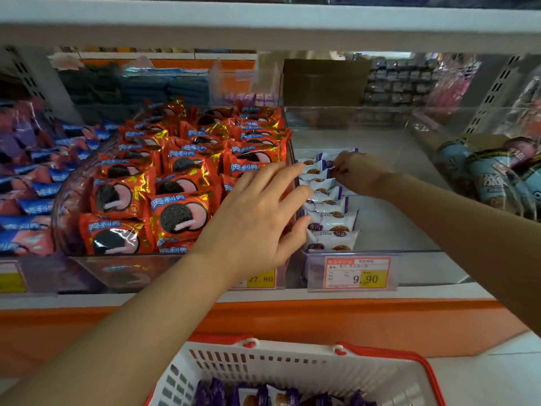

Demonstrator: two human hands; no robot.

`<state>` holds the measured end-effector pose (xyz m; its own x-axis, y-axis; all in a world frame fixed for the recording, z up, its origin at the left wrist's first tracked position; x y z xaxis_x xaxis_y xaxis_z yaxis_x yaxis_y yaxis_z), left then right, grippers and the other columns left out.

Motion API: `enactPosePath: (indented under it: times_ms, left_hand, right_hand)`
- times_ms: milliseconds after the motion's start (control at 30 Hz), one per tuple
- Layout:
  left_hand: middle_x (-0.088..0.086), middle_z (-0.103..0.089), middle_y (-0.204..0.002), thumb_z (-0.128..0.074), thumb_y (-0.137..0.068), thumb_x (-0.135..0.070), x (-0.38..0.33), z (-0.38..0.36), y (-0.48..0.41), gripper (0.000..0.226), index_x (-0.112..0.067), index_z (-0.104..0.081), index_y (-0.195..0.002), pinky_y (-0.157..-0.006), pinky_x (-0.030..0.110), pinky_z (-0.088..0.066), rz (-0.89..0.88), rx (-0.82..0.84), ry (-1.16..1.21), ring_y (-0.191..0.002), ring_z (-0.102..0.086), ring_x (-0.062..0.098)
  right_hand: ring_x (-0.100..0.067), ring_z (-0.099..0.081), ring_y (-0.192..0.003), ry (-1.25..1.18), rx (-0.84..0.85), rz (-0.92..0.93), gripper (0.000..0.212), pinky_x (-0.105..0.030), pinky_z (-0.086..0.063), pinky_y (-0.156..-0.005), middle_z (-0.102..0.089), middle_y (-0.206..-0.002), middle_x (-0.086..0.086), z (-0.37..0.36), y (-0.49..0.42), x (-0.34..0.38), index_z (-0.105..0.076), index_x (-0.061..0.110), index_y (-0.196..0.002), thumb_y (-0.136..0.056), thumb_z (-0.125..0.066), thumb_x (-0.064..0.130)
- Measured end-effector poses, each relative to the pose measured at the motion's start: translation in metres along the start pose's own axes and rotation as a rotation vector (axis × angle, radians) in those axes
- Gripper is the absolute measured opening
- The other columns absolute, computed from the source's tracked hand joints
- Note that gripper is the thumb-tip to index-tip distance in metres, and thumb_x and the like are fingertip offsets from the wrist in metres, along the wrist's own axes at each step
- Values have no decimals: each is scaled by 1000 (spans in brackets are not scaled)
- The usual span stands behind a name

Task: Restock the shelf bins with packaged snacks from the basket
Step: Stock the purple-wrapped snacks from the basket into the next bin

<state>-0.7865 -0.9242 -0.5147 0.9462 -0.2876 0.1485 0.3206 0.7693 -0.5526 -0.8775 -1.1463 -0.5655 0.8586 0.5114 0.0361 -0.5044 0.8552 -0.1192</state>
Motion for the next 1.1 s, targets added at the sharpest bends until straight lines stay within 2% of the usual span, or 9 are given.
enactPosePath:
  times_ms: [300,467,600,667,733,867,933,1000,1100]
  left_hand:
    - [18,-54,-134,-31,-93,-36,-7,-3,3,50,-6,-62,-119,-109,48,-17,-2,75,-222,-129,-44,39]
    - [16,-55,-134,-31,-95,-37,-15,8,5,50,-10,-61,-124,-111,55,-13,64,126,-348,-132,-43,36]
    - [15,-50,-140,-50,-90,-18,-47,32,30,40,-10,-57,-129,-112,58,-7,2,-17,-329,-135,-37,37]
    - [14,-53,-137,-45,-90,-16,-61,38,58,38,-10,-59,-126,-112,59,-9,-55,-56,-262,-132,-39,37]
    - [13,-60,-128,-45,-89,-18,-71,31,93,34,-11,-64,-116,-112,59,-13,-86,-21,-208,-128,-42,35]
    - [9,-67,-111,-43,-83,-18,-70,-9,169,33,-13,-70,-102,-108,56,-22,-35,196,-127,-113,-56,31]
    - [8,-70,-103,-61,-75,-17,-69,-31,201,25,-13,-72,-98,-104,56,-33,-22,300,-120,-101,-65,29]
    - [6,-72,-93,-87,-50,-17,-64,-57,226,42,-14,-74,-90,-89,53,-49,44,455,-79,-89,-69,25]
    - [-1,-71,-85,-93,-32,-24,-53,-94,258,53,-20,-74,-81,-76,48,-56,184,643,-8,-78,-70,18]
  right_hand:
    - [-19,-59,-106,-633,-208,-116,30,-30,-46,-88,-62,-119,-4,50,97,19,-51,16,-127,-99,-47,27]
    - [-8,-58,-103,-484,-203,126,32,-28,-50,-88,-59,-121,6,62,179,51,-49,22,-128,-100,-38,32]
    - [-4,-38,-127,-362,-209,276,34,-8,-26,-105,-51,-134,-1,44,230,57,-51,17,-130,-101,-37,29]
    - [-12,-37,-132,-274,-280,373,30,-18,-25,-112,-51,-131,-2,32,258,60,-54,14,-123,-98,-40,22]
    - [-20,-48,-120,-233,-277,419,27,-33,-40,-102,-55,-121,-1,10,281,62,-54,15,-118,-95,-41,19]
    - [-11,-53,-95,-264,-108,346,23,-29,-52,-78,-56,-108,8,-49,311,64,-49,26,-114,-94,-38,23]
    - [-9,-50,-110,-288,38,257,26,-25,-48,-91,-53,-119,11,-84,318,65,-48,29,-121,-97,-39,22]
    - [-8,-38,-128,-313,213,178,33,-19,-37,-101,-39,-138,11,-123,322,67,-42,28,-133,-100,-38,22]
    - [-12,-38,-127,-341,420,68,40,-25,-37,-103,-31,-143,7,-176,323,80,-30,24,-141,-101,-34,21]
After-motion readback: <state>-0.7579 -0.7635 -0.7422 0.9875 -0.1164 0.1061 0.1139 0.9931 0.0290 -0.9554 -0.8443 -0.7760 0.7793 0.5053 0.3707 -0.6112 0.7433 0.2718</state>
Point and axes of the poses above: each hand's wrist, its own y-axis away from the middle knuckle, its own z-axis out of the back of the hand, x = y × z, the point moved 8 cm from there along -y, towards the middle knuckle
